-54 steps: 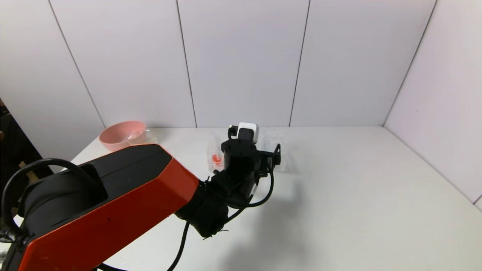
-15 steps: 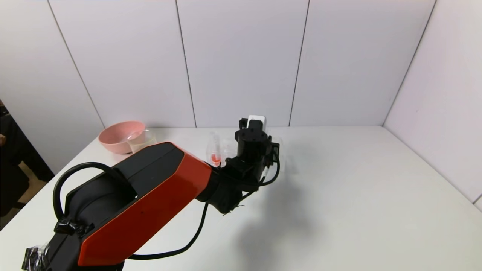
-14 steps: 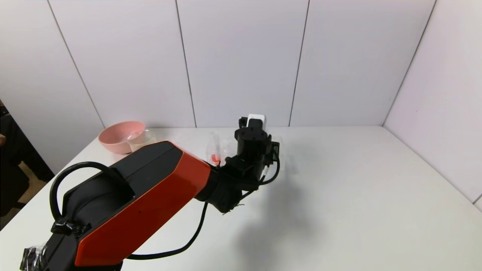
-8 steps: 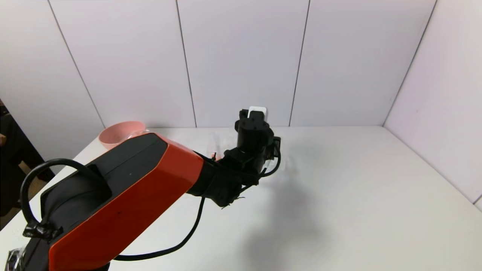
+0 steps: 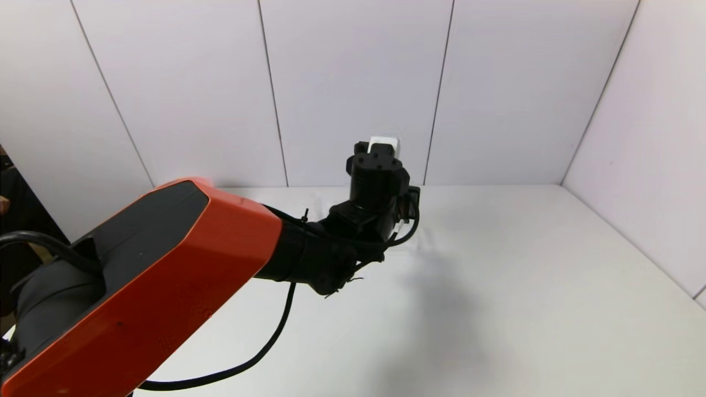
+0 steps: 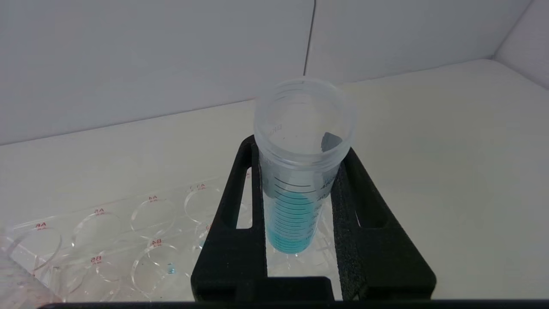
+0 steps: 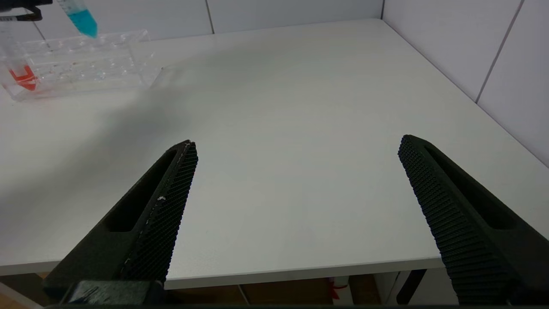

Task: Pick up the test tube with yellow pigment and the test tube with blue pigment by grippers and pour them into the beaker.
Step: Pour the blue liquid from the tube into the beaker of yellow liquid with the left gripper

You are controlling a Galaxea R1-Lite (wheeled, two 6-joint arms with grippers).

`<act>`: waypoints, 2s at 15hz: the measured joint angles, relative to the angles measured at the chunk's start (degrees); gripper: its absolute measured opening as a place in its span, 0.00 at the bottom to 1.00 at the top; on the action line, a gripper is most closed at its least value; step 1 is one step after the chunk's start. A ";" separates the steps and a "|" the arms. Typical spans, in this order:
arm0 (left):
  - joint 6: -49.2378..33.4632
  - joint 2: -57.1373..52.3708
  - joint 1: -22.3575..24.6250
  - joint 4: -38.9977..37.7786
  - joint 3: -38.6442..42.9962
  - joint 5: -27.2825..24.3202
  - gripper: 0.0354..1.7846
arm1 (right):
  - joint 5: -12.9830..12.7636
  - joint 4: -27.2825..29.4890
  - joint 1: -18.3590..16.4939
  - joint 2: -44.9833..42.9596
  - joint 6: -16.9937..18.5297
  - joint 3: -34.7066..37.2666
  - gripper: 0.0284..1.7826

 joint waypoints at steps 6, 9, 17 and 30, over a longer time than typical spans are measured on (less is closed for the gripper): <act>1.16 -4.07 0.18 2.26 1.56 0.16 0.24 | 0.00 0.00 0.00 0.00 -0.02 0.00 0.96; 4.13 -7.36 2.47 2.28 4.49 0.07 0.24 | 0.00 0.00 0.00 0.00 -0.02 0.00 0.96; 4.63 -18.32 12.92 3.08 14.71 -4.83 0.24 | 0.00 0.00 0.00 0.00 -0.05 0.00 0.96; 3.84 -28.56 33.16 3.41 25.38 -17.79 0.24 | 0.02 0.00 0.00 0.00 -0.05 0.00 0.96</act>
